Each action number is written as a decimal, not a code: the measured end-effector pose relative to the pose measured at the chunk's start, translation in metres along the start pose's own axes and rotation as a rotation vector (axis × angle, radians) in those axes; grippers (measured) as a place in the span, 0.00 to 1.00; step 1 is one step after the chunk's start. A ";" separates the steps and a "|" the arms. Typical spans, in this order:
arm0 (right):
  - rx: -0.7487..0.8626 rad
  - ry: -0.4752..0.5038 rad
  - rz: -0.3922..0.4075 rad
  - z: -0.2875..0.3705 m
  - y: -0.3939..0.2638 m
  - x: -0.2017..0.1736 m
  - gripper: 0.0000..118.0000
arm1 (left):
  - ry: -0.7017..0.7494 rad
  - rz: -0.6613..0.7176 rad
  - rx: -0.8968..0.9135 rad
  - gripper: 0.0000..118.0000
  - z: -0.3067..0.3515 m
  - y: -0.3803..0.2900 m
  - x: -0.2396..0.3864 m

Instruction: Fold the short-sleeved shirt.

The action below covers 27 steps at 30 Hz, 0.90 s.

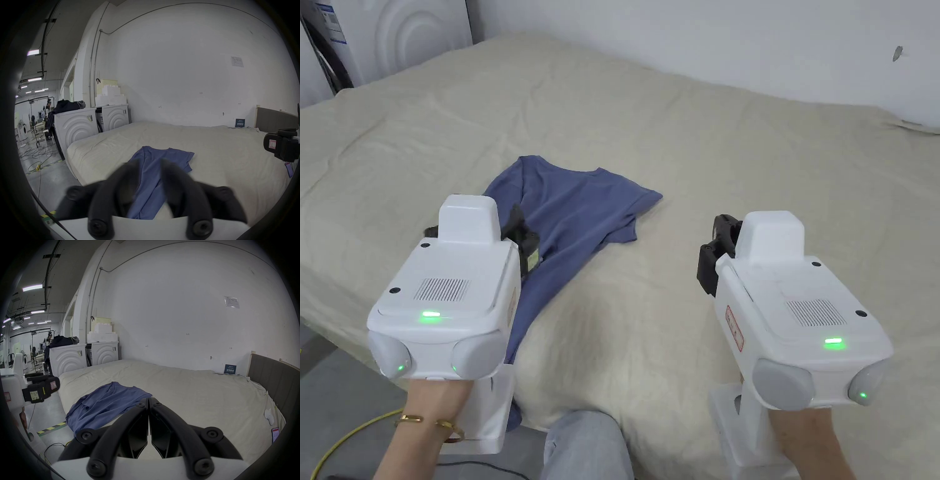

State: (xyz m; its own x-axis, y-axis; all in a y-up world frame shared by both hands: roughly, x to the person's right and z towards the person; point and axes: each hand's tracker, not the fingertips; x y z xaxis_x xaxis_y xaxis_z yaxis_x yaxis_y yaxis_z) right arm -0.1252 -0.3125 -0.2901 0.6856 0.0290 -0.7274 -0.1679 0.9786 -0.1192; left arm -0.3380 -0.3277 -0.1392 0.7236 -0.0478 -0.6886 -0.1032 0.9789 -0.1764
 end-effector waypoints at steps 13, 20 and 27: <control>0.005 -0.006 -0.006 -0.007 -0.001 0.013 0.00 | -0.061 0.073 -0.149 1.00 -0.063 0.012 -0.004; -0.009 -0.039 -0.034 -0.028 -0.002 0.026 0.00 | -0.167 0.023 -0.343 1.00 -0.158 0.034 0.000; -0.045 -0.076 -0.047 -0.057 -0.005 0.038 0.00 | -0.247 -0.033 -0.531 1.00 -0.271 0.059 0.011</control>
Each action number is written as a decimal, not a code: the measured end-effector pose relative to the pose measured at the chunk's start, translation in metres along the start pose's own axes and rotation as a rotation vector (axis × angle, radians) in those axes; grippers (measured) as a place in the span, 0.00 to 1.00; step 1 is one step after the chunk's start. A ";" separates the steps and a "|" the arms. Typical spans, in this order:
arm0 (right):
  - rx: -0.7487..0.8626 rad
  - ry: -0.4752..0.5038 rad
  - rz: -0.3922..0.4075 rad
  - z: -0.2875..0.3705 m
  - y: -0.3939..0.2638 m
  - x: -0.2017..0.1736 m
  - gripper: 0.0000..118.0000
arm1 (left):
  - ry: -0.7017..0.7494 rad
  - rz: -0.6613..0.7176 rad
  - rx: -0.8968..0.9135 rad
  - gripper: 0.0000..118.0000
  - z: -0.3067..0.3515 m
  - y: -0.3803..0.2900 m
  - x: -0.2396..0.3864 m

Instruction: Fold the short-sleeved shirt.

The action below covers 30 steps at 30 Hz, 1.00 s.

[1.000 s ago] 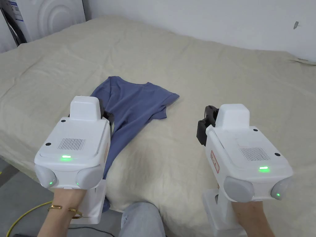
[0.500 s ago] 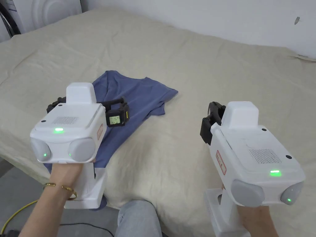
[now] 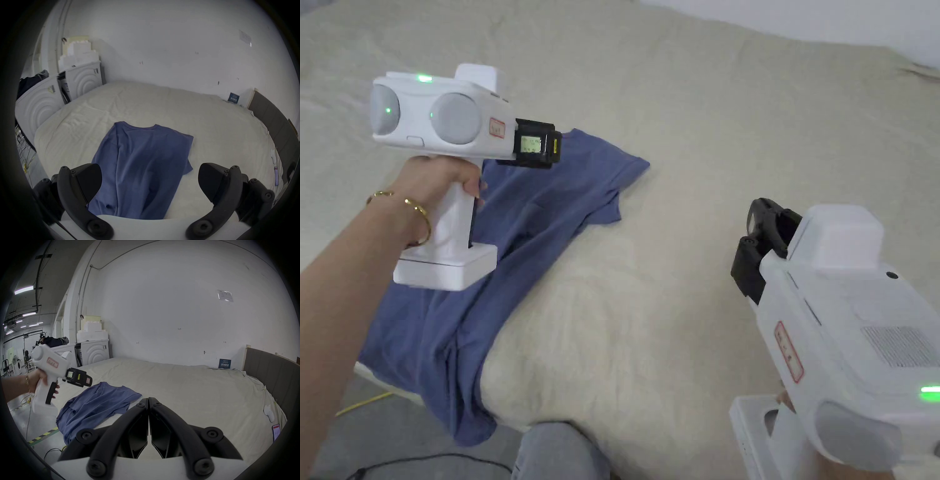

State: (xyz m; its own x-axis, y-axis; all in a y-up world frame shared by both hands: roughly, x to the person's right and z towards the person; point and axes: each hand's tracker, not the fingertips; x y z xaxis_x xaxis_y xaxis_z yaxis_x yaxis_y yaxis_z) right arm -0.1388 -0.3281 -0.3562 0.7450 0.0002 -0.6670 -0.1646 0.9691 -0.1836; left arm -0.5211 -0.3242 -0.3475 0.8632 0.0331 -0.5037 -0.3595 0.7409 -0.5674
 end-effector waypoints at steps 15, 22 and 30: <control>-0.111 -0.069 0.000 -0.066 -0.030 0.019 0.00 | 0.033 -0.095 -0.446 1.00 -0.192 0.050 -0.031; -0.140 -0.081 -0.019 -0.078 -0.040 0.029 0.00 | 0.090 -0.103 -0.484 0.77 -0.226 0.028 -0.036; -0.146 -0.086 -0.052 -0.078 -0.043 0.028 0.00 | 0.030 -0.055 -0.429 0.00 -0.206 0.021 -0.032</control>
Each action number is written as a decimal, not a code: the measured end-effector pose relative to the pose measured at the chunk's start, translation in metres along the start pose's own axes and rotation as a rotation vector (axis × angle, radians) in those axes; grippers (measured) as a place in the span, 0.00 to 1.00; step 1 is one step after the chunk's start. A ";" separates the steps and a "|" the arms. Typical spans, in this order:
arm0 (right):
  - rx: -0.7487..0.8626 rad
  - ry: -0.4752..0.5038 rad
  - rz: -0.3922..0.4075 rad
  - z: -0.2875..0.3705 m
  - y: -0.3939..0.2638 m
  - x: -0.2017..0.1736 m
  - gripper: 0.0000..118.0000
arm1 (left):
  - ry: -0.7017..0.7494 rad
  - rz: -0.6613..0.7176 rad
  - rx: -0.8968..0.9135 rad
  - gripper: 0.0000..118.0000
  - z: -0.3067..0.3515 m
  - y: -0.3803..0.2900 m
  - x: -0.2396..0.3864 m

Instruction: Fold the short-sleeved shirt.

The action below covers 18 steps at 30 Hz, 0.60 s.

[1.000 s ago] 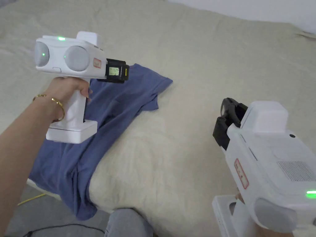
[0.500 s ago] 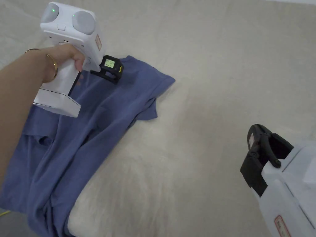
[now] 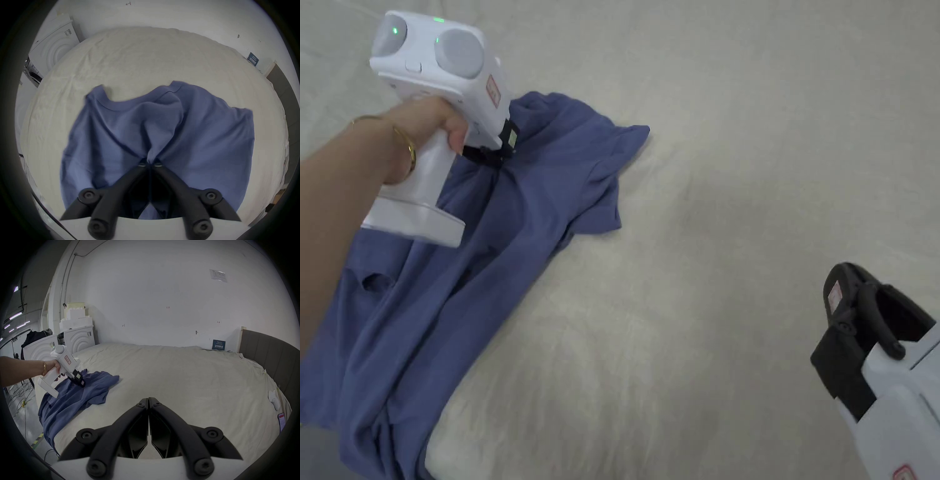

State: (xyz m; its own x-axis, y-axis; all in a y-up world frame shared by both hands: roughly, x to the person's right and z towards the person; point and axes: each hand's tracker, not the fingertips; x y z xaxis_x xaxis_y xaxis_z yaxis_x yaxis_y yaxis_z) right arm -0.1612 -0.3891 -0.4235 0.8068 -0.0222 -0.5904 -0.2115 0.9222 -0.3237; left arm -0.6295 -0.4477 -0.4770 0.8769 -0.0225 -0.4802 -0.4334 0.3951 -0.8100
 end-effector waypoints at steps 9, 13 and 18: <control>0.034 -0.014 0.015 0.036 0.013 0.002 0.00 | 0.081 0.185 0.323 0.00 0.062 -0.033 0.001; 0.071 -0.032 0.015 0.066 0.021 0.007 0.00 | 0.123 0.320 0.476 0.00 0.112 -0.060 -0.009; 0.109 -0.044 0.000 0.110 0.023 0.015 0.00 | 0.141 0.287 0.583 0.00 0.185 -0.079 -0.015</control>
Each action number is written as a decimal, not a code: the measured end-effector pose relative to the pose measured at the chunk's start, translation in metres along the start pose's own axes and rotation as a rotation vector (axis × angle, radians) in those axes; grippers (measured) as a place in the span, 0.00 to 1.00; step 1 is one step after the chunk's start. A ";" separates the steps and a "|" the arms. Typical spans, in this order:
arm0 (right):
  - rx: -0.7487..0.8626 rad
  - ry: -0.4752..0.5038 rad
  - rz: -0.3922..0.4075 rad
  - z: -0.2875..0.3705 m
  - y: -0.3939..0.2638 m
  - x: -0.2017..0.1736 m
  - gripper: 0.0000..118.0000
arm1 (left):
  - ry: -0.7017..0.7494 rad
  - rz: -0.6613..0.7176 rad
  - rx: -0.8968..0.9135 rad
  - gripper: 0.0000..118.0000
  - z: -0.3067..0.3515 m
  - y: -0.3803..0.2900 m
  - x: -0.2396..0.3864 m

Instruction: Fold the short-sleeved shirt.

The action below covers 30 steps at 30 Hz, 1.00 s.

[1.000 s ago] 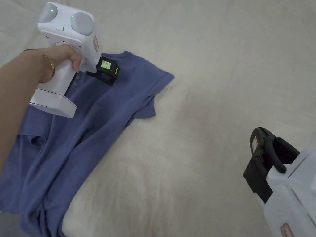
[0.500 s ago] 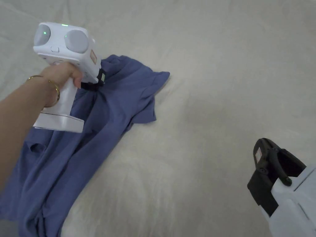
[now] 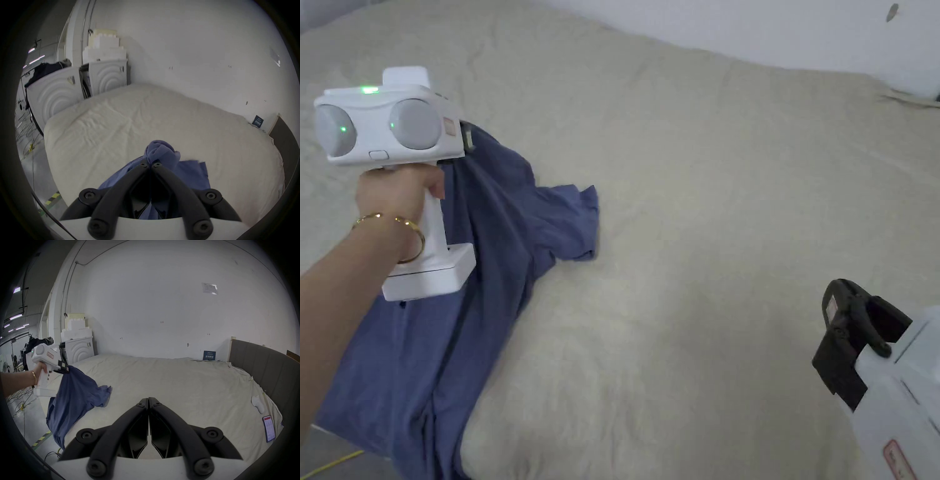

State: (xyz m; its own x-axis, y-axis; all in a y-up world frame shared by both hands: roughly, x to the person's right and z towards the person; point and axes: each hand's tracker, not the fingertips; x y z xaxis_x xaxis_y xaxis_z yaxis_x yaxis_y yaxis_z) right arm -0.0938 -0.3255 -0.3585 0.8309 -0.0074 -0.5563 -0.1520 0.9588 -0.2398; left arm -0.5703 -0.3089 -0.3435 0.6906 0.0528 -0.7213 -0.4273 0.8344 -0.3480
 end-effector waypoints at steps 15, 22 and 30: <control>0.166 -0.015 -0.016 0.098 0.018 0.029 0.00 | -0.079 -0.001 0.369 0.00 0.222 0.110 -0.004; 0.211 -0.062 -0.049 0.125 0.019 0.055 0.00 | -0.147 -0.089 0.496 0.00 0.292 0.154 0.048; 0.222 -0.182 -0.075 0.152 0.014 0.095 0.00 | -0.368 -0.227 0.481 0.00 0.287 0.139 0.162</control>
State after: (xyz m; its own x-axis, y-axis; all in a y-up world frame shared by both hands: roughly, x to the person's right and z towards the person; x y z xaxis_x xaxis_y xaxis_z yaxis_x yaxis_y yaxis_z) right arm 0.0644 -0.2700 -0.2938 0.9209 -0.0488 -0.3867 0.0175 0.9963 -0.0839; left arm -0.3501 -0.0266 -0.3369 0.9245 -0.0409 -0.3790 0.0033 0.9951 -0.0992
